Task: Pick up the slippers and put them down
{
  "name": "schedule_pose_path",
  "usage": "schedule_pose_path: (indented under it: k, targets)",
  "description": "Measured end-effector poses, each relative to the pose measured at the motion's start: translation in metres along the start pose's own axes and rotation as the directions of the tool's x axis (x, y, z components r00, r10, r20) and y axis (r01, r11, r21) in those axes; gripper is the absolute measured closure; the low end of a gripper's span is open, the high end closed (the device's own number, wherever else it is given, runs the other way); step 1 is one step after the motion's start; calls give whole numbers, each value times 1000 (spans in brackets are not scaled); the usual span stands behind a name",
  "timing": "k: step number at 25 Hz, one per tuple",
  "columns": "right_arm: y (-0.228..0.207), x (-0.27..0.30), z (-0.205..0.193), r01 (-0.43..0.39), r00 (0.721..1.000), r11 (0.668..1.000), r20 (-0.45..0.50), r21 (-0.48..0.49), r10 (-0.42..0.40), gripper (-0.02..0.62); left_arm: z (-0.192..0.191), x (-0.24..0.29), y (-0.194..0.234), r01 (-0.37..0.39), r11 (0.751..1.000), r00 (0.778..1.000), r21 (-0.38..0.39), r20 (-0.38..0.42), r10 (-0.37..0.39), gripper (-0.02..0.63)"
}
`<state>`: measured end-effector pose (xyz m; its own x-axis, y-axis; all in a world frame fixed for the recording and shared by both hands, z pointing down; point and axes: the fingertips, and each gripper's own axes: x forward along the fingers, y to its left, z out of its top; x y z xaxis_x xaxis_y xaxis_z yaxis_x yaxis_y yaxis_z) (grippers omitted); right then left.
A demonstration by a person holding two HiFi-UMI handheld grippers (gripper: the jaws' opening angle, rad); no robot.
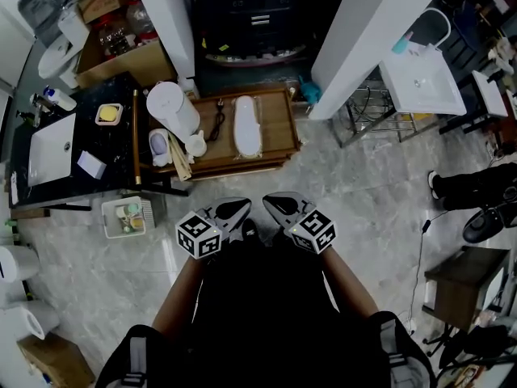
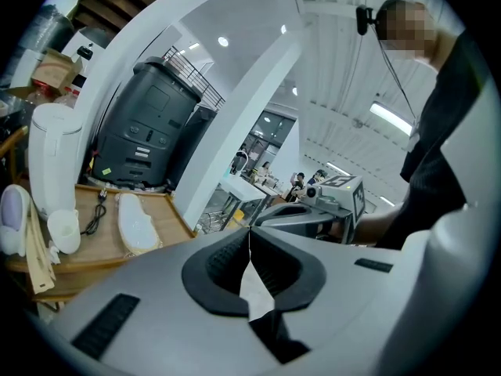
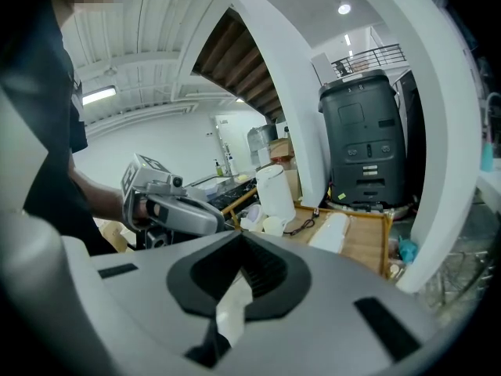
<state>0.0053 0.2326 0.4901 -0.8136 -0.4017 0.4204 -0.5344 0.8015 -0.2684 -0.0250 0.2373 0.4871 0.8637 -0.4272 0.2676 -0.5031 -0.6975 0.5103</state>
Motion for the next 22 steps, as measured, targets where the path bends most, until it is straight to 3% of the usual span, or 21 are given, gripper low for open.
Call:
schedule_pose_path:
  k: [8, 22]
  targets:
    - [-12, 10, 5, -35, 999, 999, -14, -4, 35, 588, 3, 2, 11, -33, 999, 999, -24, 3, 33, 594]
    - [-70, 33, 38, -204, 978, 978, -51, -48, 201, 588, 41, 34, 48, -195, 977, 978, -89, 56, 200, 594]
